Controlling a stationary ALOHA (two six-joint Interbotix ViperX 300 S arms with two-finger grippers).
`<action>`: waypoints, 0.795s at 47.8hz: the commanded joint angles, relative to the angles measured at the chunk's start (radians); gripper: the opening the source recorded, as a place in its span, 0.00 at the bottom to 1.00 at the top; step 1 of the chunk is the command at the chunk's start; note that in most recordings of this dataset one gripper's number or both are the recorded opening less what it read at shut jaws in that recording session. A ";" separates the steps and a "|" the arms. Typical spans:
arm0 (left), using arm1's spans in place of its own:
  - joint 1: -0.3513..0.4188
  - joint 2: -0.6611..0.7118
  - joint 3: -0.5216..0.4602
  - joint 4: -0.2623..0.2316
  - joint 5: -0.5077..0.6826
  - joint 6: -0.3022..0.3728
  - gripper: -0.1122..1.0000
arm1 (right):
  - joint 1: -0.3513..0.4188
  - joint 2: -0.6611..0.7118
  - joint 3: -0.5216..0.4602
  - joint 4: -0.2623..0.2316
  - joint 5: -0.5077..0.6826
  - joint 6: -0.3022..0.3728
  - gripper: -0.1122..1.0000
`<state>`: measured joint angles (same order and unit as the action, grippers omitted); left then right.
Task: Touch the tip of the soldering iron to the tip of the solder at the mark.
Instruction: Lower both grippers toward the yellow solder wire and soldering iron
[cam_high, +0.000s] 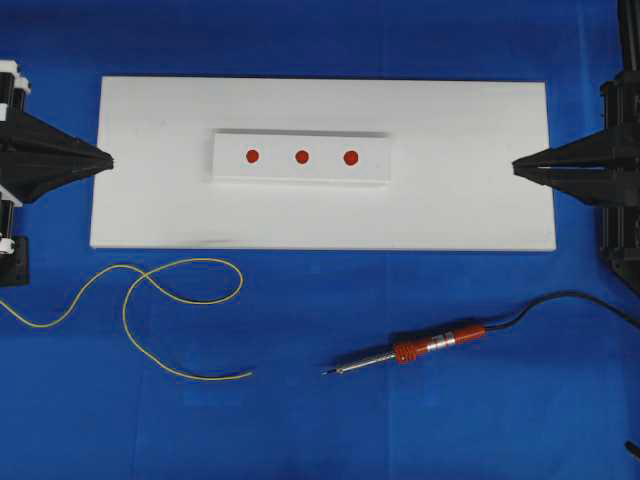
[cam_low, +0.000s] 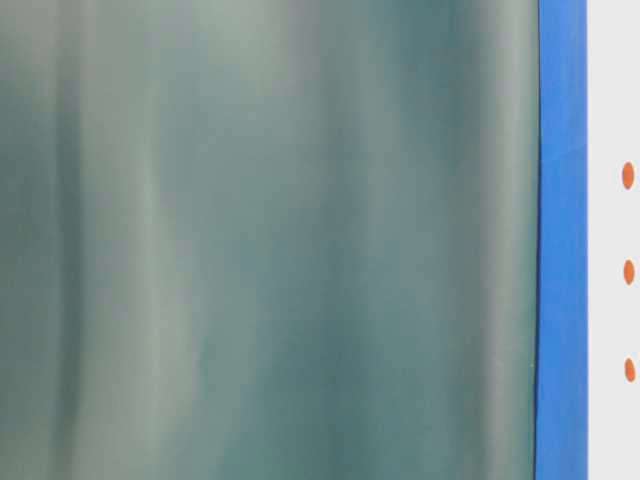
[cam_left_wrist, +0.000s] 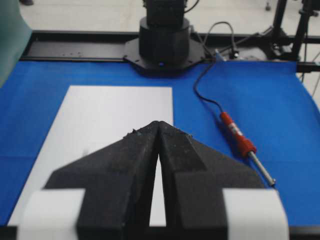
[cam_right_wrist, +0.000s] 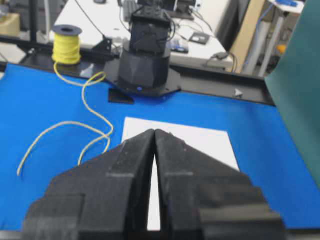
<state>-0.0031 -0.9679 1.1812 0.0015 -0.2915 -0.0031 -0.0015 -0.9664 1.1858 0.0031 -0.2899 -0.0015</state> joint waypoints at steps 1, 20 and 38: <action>-0.023 0.006 -0.015 0.000 0.000 0.000 0.10 | 0.021 0.008 -0.031 0.002 -0.006 0.008 0.10; -0.224 0.058 -0.009 0.000 -0.005 0.002 0.10 | 0.184 0.046 -0.028 0.012 -0.002 0.074 0.05; -0.376 0.253 0.002 -0.002 -0.038 -0.023 0.55 | 0.311 0.272 -0.008 0.058 -0.072 0.175 0.54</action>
<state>-0.3528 -0.7517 1.1873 -0.0015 -0.3114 -0.0230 0.2884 -0.7455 1.1873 0.0445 -0.3405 0.1672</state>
